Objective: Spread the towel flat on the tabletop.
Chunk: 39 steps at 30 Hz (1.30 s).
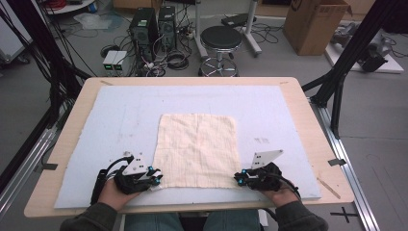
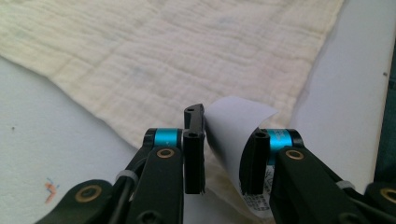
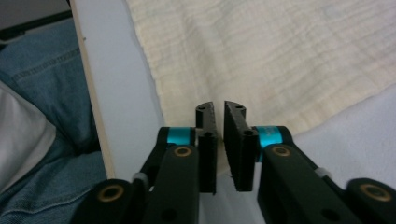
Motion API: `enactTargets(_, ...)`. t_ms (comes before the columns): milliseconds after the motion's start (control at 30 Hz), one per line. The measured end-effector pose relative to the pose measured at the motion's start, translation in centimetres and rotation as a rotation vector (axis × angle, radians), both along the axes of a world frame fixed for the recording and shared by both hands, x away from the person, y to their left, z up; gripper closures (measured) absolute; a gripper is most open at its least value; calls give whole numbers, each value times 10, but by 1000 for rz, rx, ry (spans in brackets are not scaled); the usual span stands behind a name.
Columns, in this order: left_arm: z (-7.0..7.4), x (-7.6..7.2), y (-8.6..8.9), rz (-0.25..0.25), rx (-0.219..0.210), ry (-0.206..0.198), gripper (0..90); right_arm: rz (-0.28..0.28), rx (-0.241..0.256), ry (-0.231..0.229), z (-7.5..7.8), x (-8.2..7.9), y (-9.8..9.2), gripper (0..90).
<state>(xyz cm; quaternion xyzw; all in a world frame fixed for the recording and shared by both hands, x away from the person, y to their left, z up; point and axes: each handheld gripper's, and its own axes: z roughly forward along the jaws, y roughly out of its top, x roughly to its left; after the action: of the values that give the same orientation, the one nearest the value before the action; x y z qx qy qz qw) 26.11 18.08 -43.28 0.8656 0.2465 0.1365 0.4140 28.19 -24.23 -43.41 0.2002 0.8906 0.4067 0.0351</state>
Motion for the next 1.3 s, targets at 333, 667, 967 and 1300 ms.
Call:
enactTargets(333,5,6,10,55,-91,-3,668,-71,112,-16,6,10,-7,636)
enactTargets(667,6,9,13,73,-106,-7,613,-120,146,-33,9,15,-7,493)
enactTargets(967,7,10,14,90,-117,-6,560,-142,157,-58,12,18,-5,399)
enactTargets(1300,9,11,14,95,-111,-7,508,-183,166,-69,14,20,-8,344)
